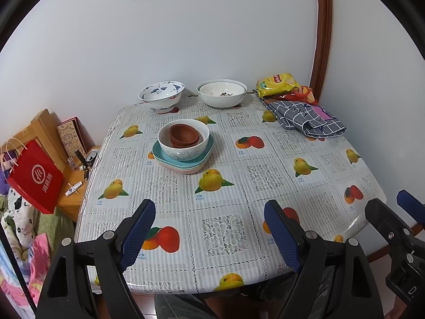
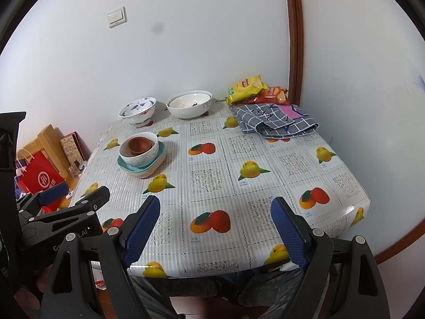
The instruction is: Organize plates and bowls
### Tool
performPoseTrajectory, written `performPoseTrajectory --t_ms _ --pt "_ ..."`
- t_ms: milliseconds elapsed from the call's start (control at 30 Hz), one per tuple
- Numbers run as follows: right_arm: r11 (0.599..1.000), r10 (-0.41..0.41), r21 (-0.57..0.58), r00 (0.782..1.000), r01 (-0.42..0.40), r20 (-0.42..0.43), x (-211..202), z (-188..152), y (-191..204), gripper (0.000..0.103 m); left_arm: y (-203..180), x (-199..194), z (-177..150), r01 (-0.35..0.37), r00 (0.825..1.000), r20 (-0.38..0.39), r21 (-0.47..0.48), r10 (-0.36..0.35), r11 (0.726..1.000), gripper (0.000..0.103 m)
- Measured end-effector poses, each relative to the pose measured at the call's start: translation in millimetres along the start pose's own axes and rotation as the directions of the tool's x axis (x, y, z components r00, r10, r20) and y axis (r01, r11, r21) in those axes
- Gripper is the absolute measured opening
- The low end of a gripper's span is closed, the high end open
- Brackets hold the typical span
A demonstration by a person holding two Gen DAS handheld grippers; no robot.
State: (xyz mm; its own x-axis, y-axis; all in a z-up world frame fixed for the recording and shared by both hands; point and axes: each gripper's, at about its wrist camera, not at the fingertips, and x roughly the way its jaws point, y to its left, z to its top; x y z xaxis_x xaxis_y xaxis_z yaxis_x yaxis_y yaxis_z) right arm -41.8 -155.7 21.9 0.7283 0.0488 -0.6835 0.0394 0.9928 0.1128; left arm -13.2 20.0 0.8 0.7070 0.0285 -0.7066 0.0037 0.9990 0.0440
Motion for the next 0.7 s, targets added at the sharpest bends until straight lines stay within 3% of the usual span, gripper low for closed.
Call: performPoseTrajectory --t_ms 700 --pt "1.000 0.000 0.003 1.000 0.000 0.007 -3.6 1.5 0.2 0.085 -0.2 -1.0 1.6 0.009 1.000 0.001 -0.001 -0.009 1.000 0.083"
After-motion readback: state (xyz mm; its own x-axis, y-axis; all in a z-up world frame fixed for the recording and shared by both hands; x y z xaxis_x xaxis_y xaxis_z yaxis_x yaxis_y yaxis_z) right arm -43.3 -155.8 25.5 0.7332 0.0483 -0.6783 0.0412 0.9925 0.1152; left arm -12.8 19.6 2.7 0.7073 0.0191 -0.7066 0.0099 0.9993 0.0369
